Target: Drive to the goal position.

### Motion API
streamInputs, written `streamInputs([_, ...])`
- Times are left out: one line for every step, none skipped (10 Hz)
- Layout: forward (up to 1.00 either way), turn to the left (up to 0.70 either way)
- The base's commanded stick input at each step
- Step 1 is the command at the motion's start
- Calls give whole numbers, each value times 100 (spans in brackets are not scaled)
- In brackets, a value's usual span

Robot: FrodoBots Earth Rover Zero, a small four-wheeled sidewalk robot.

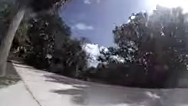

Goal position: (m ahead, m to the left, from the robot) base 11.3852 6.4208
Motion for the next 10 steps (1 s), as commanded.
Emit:
streamInputs([70, 0])
streamInputs([70, 0])
streamInputs([70, 0])
streamInputs([70, 0])
streamInputs([70, 0])
streamInputs([70, 0])
streamInputs([70, 0])
streamInputs([70, 0])
streamInputs([70, 0])
streamInputs([70, 26])
